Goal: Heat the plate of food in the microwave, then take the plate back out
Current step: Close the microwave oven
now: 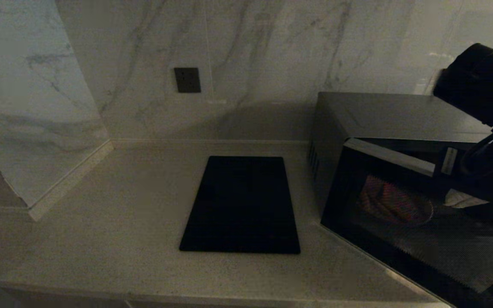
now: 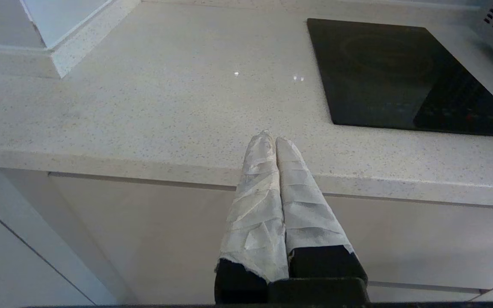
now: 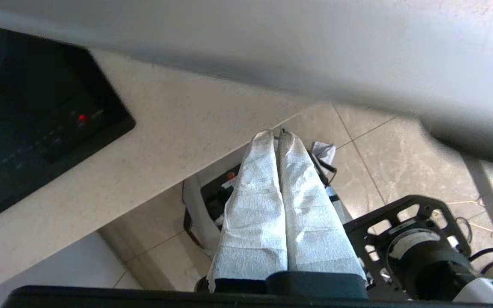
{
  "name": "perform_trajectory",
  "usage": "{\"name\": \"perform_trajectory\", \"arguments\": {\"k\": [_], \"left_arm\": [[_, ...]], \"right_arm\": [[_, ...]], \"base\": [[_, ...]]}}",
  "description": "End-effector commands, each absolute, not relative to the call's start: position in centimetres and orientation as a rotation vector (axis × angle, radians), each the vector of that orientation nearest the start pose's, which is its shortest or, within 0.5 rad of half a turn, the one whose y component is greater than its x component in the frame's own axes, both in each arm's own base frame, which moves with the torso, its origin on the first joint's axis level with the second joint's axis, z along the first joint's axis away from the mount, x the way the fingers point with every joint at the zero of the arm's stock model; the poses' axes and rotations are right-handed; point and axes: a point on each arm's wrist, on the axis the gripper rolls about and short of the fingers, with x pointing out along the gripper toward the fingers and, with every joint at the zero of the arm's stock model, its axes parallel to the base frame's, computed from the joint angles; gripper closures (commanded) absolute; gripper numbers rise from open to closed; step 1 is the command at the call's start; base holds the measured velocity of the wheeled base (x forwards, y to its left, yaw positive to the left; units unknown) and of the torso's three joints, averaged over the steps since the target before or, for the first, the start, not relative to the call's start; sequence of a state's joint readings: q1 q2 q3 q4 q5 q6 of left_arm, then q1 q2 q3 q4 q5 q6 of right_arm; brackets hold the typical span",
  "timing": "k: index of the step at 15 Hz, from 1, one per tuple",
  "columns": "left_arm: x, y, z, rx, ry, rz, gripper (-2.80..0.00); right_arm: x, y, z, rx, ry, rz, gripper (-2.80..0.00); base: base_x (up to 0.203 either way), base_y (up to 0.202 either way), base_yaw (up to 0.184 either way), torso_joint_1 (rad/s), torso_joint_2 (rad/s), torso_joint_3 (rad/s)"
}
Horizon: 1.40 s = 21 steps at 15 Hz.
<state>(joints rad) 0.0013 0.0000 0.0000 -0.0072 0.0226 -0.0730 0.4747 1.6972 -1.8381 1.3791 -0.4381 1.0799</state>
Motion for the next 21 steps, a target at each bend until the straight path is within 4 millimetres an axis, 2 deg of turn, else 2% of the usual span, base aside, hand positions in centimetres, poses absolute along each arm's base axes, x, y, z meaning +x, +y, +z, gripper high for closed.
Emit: {"name": "perform_trajectory", "arguments": {"k": [1,8,15,21], "left_arm": [[-2.3,0.0,7.6,-0.074,-0.009,0.024,0.00],[-2.3,0.0,7.6,-0.074,-0.009,0.024,0.00],[-2.3,0.0,7.6,-0.074,-0.008,0.024,0.00],[-2.3,0.0,7.6,-0.074,-0.008,0.024,0.00]], "right_arm": [[21.5,9.0,30.3,0.440,0.951,-0.569,0.00],[22.7,7.6,30.9,0.477,0.864,-0.556,0.00],[25.3,4.8,29.8,0.502,0.778,-0.606,0.00],[26.0,4.1,29.5,0.521,0.730,-0.610,0.00]], "base": [[0.000,0.000,0.000,0.000,0.00,0.000],[0.000,0.000,0.000,0.000,0.00,0.000],[0.000,0.000,0.000,0.000,0.00,0.000],[0.000,0.000,0.000,0.000,0.00,0.000]]}}
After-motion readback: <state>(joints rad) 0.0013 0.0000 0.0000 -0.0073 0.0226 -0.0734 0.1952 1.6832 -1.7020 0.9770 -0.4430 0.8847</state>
